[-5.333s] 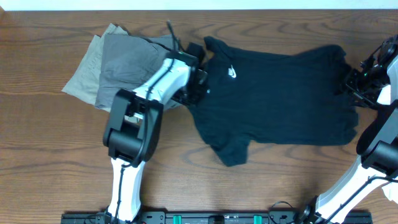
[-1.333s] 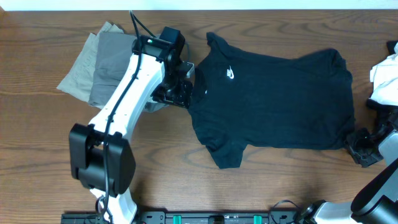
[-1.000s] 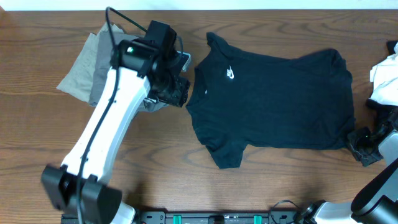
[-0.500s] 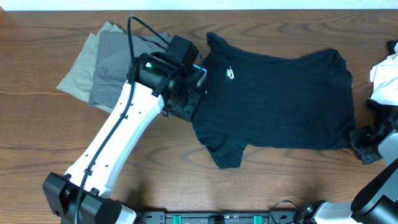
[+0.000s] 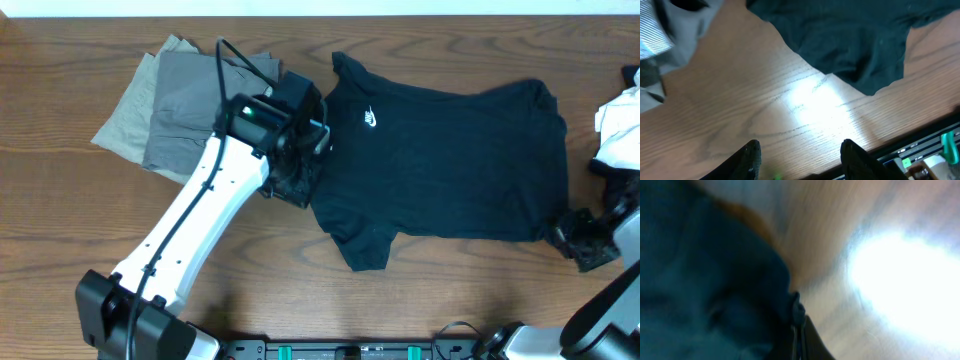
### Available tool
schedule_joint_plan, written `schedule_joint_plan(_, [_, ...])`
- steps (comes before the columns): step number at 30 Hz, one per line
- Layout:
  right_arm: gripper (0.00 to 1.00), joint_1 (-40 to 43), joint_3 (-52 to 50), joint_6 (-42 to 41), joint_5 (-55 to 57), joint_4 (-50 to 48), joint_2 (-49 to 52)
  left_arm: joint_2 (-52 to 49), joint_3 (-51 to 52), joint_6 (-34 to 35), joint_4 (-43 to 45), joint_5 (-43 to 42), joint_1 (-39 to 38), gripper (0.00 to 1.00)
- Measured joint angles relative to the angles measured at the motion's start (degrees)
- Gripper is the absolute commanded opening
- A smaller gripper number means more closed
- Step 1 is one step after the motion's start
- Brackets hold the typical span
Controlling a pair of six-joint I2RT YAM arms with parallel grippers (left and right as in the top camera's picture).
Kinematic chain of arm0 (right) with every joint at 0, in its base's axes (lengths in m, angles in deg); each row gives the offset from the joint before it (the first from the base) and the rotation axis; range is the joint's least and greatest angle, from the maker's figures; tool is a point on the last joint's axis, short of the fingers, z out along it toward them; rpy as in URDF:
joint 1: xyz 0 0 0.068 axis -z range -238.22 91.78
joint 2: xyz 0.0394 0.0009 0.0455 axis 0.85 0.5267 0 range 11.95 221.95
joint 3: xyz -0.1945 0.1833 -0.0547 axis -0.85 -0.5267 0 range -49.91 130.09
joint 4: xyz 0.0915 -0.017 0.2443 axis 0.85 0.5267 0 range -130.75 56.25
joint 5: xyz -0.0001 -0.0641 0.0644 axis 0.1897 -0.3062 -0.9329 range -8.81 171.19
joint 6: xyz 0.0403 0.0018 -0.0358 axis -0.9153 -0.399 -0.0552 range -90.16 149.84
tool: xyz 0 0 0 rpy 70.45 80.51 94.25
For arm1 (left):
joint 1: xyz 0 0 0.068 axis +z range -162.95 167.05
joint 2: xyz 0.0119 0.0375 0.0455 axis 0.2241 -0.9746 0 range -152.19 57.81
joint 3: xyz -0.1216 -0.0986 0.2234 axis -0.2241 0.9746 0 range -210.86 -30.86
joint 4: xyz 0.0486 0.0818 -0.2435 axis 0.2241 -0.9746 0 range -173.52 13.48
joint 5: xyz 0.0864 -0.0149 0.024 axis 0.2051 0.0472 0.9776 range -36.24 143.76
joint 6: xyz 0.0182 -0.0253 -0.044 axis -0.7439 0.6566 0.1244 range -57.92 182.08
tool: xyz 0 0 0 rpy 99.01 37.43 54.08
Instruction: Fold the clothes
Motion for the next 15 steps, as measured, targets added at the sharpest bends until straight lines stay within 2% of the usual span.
schedule_joint_plan(3, [0.01,0.0,6.71,1.4,0.5,5.66,-4.02,0.0,2.75,-0.07,2.56,0.04,-2.12,0.54])
schedule_joint_plan(7, [0.01,-0.33,12.55,2.38,1.16,7.48,-9.31,0.0,6.64,-0.09,8.92,0.04,-6.6,0.54])
schedule_joint_plan(13, [0.01,-1.88,13.14,2.99,1.99,7.96,-9.84,-0.02,15.17,2.01,20.26,-0.96,-13.22,0.55])
schedule_joint_plan(15, [0.01,-2.78,13.14,3.04,1.97,7.8,-9.73,-0.02,18.4,3.21,25.2,-3.19,-13.84,0.59])
